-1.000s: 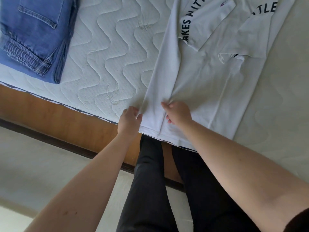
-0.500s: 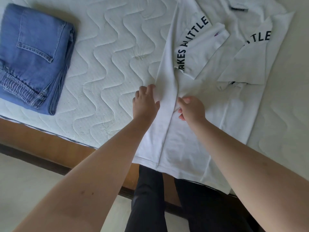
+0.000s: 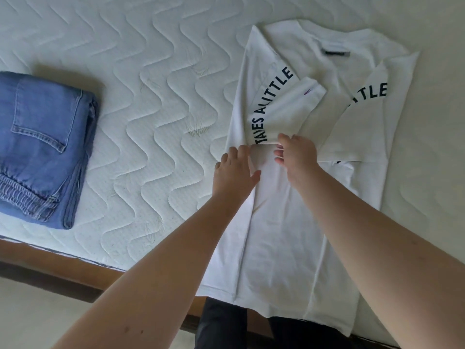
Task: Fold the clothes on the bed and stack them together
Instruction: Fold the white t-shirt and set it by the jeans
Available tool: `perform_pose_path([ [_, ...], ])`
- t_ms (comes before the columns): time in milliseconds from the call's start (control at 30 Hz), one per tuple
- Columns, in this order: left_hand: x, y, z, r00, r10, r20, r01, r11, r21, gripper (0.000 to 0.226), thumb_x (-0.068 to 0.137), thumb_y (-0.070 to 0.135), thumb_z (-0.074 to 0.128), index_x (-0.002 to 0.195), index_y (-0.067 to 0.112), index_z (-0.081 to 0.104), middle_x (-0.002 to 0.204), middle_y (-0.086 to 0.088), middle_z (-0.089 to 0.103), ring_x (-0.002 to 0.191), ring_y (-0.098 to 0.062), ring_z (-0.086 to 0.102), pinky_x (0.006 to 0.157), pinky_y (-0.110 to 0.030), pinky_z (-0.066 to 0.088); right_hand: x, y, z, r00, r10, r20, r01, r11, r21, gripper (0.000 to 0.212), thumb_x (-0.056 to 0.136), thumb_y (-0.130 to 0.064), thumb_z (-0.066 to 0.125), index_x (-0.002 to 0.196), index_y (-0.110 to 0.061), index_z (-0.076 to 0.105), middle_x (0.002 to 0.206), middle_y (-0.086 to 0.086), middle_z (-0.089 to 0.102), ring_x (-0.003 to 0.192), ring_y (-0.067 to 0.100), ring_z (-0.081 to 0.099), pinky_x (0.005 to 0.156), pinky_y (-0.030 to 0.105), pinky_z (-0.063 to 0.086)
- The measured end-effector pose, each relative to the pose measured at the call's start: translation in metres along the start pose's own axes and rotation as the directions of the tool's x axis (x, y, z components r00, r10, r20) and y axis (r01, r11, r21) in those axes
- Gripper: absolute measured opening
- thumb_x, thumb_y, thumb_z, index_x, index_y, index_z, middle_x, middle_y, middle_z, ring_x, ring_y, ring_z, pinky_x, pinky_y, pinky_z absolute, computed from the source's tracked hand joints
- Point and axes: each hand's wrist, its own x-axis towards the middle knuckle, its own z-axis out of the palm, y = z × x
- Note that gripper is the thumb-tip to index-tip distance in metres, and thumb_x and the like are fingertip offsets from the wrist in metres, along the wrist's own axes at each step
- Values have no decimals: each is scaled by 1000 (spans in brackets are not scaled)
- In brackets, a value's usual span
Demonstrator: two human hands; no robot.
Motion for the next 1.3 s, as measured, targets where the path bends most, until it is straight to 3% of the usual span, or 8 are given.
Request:
perform_pose_path([
  [267,3,-10,7,994,92,66,-100,987,124,54,89,50,60,129,17,46,115,-5,52,104,-25,53,87,-35,42,5,-4,-31,936,-338,-101,314,929,-195,12,95,-21,56,93,-10,53,78,-6,55,65,2,69,58,11,47],
  [500,27,-7,6,986,161,50,-167,973,157,37,98,42,47,119,13,58,108,-7,57,99,-26,56,83,-38,46,23,-11,-34,995,-85,-50,68,961,-267,31,93,-29,63,104,0,60,89,8,66,71,18,70,63,33,53],
  [633,68,2,-11,984,174,-26,-171,982,85,27,101,30,45,107,11,62,100,-8,58,93,-27,58,81,-39,47,38,-29,-39,931,-305,-198,190,872,-452,36,91,-41,63,112,-13,54,106,1,58,93,16,59,78,26,42],
  [833,154,15,-46,944,330,4,-329,943,-39,26,99,14,48,123,10,57,121,-10,56,99,-33,60,84,-42,48,75,-54,-39,946,-317,-70,234,817,-528,66,87,-30,70,143,-14,38,132,8,47,116,23,52,100,39,45],
  [967,217,25,-65,915,385,119,-394,917,64,49,99,6,45,147,15,38,150,-6,36,113,-34,59,85,-42,48,92,-65,-36,952,-304,-15,259,835,-485,61,82,-24,77,133,-11,45,119,10,58,105,25,59,93,41,50],
  [1067,259,33,-78,896,399,194,-433,880,193,58,98,0,44,152,18,30,156,-5,27,114,-33,59,85,-42,48,100,-69,-35,969,-239,-66,197,903,-382,66,80,-19,80,135,-10,44,101,2,58,86,14,59,77,26,48],
  [1200,306,42,-92,885,347,309,-440,841,315,40,97,8,53,135,21,50,135,-6,48,108,-32,60,80,-37,43,107,-72,-35,985,-172,29,170,906,-387,31,84,-25,76,95,2,66,80,8,66,74,21,61,64,25,38],
  [1300,330,49,-102,876,331,352,-463,782,418,25,95,25,62,119,18,63,120,-9,60,110,-31,58,80,-34,40,104,-76,-41,967,-253,20,228,832,-506,36,90,-36,65,66,-12,55,54,-5,50,55,16,48,47,20,31],
])
